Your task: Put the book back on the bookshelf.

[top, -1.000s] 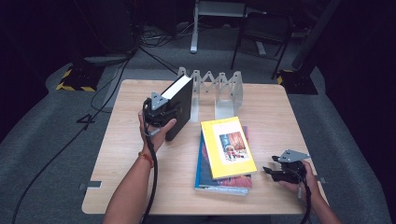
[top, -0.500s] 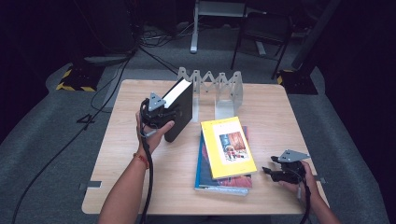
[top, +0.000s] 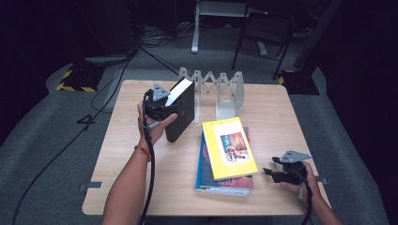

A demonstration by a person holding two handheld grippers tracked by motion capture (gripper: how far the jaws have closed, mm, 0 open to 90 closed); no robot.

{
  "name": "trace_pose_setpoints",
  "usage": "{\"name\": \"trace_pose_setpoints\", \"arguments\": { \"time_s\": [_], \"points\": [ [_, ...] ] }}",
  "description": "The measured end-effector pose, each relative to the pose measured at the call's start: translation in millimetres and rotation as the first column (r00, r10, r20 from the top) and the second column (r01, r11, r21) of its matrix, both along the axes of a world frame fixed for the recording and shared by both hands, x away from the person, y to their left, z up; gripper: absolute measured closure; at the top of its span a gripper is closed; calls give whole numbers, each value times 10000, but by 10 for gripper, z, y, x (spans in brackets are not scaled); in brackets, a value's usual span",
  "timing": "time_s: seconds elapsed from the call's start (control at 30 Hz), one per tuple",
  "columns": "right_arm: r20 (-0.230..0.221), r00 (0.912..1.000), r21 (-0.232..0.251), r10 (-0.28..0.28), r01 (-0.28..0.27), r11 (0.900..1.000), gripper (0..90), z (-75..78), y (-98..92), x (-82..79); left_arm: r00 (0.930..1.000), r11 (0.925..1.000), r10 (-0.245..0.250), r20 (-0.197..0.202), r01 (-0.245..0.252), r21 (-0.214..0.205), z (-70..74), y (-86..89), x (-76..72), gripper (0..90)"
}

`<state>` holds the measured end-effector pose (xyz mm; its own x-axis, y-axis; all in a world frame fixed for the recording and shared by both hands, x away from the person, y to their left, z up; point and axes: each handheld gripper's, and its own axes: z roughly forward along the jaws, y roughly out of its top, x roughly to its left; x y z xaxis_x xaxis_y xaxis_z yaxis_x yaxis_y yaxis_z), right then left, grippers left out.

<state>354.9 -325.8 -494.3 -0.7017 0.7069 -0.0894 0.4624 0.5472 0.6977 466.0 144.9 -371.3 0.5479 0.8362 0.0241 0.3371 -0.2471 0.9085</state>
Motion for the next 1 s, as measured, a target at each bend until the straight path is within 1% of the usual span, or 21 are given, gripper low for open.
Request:
{"name": "trace_pose_setpoints", "arguments": {
  "time_s": [0.1,0.23,0.33,0.37,0.43,0.63,0.73,0.8,0.83,0.87,0.9,0.93,0.97,1.0],
  "points": [
    [9,10000,-9,-13,13,10000,377,1,3,1,10000,10000,72,27,-72,-5,6,-24,0,490],
    [24,10000,-6,-12,12,10000,380,1,9,3,9993,9992,375,69,-374,-114,31,-103,33,503],
    [35,10000,-40,4,-4,10000,381,3,9,-3,9982,9978,598,12,-598,-293,55,-144,101,510],
    [52,10000,-55,8,-8,10000,381,4,7,-3,9971,9961,767,-2,-767,-440,66,-165,127,512],
    [77,10000,-87,47,-47,10000,388,5,3,-4,9964,9955,847,37,-844,-419,86,-198,170,515],
    [78,9999,-126,109,-108,9999,394,9,0,-12,9932,9932,1160,102,-1161,54,178,-344,332,519],
    [82,9999,-102,112,-111,9999,396,13,-4,-15,9911,9911,1328,54,-1329,67,209,-380,428,520],
    [91,9999,-75,108,-108,9999,396,18,-8,-18,9897,9897,1425,92,-1426,76,224,-417,480,521],
    [91,9999,-73,110,-109,9999,395,18,-9,-19,9895,9893,1440,99,-1442,207,236,-450,516,520],
    [93,9999,-88,109,-108,9999,395,17,-10,-19,9881,9879,1532,131,-1535,242,247,-484,549,520],
    [85,9999,-70,98,-97,9999,395,17,-9,-22,9862,9862,1646,190,-1649,164,248,-505,575,521],
    [118,9999,-77,122,-122,9999,395,19,-11,-23,9861,9860,1649,181,-1653,228,253,-517,604,521],
    [117,9998,-63,129,-128,9999,395,20,-10,-28,9847,9846,1731,200,-1736,222,256,-536,632,521],
    [153,9998,-79,153,-152,9999,394,20,-12,-29,9819,9819,1881,234,-1886,198,260,-551,653,521]
  ]
}}
